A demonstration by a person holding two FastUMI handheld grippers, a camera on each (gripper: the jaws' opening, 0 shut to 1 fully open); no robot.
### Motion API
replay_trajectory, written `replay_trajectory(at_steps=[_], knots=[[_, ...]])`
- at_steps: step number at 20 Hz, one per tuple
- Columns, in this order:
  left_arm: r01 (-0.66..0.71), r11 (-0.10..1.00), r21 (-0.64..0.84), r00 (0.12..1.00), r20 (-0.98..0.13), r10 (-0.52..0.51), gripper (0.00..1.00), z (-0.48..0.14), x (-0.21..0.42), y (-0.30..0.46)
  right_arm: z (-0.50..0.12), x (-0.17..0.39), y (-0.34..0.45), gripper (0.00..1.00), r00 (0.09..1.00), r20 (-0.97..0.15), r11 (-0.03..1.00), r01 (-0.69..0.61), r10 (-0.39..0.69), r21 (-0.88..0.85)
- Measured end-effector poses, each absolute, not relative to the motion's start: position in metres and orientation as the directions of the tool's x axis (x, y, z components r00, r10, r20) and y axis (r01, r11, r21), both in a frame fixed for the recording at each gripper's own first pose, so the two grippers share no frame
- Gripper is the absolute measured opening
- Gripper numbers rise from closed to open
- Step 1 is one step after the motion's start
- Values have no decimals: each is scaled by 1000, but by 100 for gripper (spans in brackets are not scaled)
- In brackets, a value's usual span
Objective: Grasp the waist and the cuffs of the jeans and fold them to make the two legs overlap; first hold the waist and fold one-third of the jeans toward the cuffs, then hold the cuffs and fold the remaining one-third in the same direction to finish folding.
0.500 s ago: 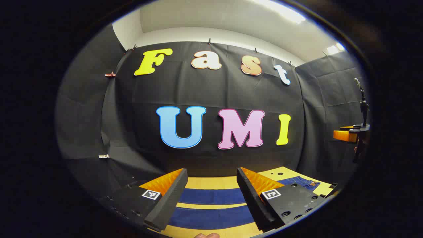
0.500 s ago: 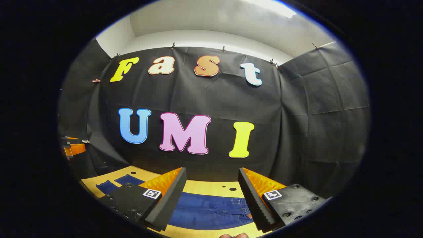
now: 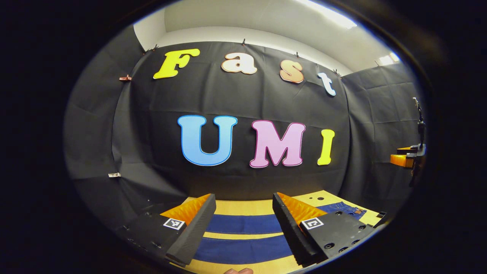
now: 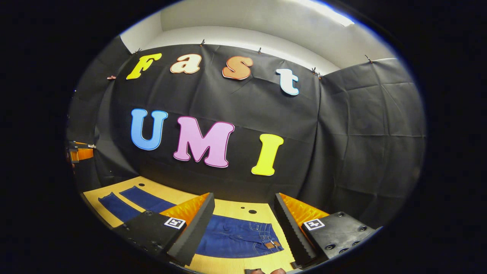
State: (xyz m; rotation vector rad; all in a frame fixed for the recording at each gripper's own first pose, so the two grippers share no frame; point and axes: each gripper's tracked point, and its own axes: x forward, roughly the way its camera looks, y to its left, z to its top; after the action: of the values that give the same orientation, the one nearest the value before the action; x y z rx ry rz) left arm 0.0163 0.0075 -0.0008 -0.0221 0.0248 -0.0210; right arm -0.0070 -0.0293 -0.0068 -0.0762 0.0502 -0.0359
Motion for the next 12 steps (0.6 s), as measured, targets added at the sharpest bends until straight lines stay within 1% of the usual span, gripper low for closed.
replay_trajectory(at_steps=[1,3,4,5,7,8,9,10,11,12], knots=[[21,1000,-19,1000,-22,-21,95,2,17,6,-7,-7,-29,94,998,-45,997,37,-40,-72],[23,1000,-9,1000,-18,-23,94,3,18,4,-8,-6,-25,96,998,-43,997,34,-38,-72],[27,1000,-4,999,-17,-27,96,3,16,3,-9,-5,-23,96,998,-45,997,30,-34,-74],[30,1000,4,999,-19,-30,94,4,17,3,-10,-3,-20,94,998,-48,997,24,-28,-76],[35,999,28,999,-20,-34,96,3,16,3,-11,0,-15,96,999,-49,996,10,-14,-86],[41,998,42,999,-24,-40,94,-1,16,6,-14,2,-13,96,999,-52,996,3,-8,-94],[56,997,59,998,-35,-54,94,-6,17,6,-18,6,-13,94,998,-61,994,1,-8,-111],[78,993,84,996,-58,-73,95,-17,20,8,-23,11,-15,97,997,-71,989,-2,-9,-149],[106,988,116,991,-97,-95,95,-30,22,11,-31,17,-16,94,996,-90,980,-12,-6,-197],[139,979,149,983,-141,-118,97,-45,22,17,-39,21,-15,96,994,-109,970,-38,12,-242]])
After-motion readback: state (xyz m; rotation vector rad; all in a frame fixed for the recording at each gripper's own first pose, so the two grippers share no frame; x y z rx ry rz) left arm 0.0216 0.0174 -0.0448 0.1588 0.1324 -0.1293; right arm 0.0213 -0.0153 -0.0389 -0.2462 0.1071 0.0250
